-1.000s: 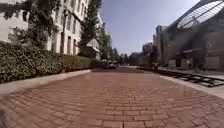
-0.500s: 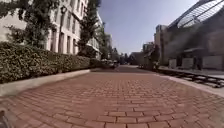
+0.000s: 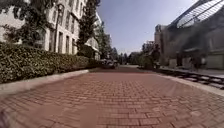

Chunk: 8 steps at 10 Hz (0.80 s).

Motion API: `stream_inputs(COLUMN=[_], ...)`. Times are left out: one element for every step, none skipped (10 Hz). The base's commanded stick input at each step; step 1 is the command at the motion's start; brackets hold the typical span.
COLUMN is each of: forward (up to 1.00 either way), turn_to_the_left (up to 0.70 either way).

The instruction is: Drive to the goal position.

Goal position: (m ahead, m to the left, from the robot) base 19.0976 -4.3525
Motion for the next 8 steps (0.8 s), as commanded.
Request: stream_inputs(forward=[0.70, 0.70, 0.70, 0.70, 0.70, 0.70, 0.70, 0.70], turn_to_the_left=[0.00, 0.00, 0.00, 0.00, 0.00, 0.00, 0.00, 0.00])
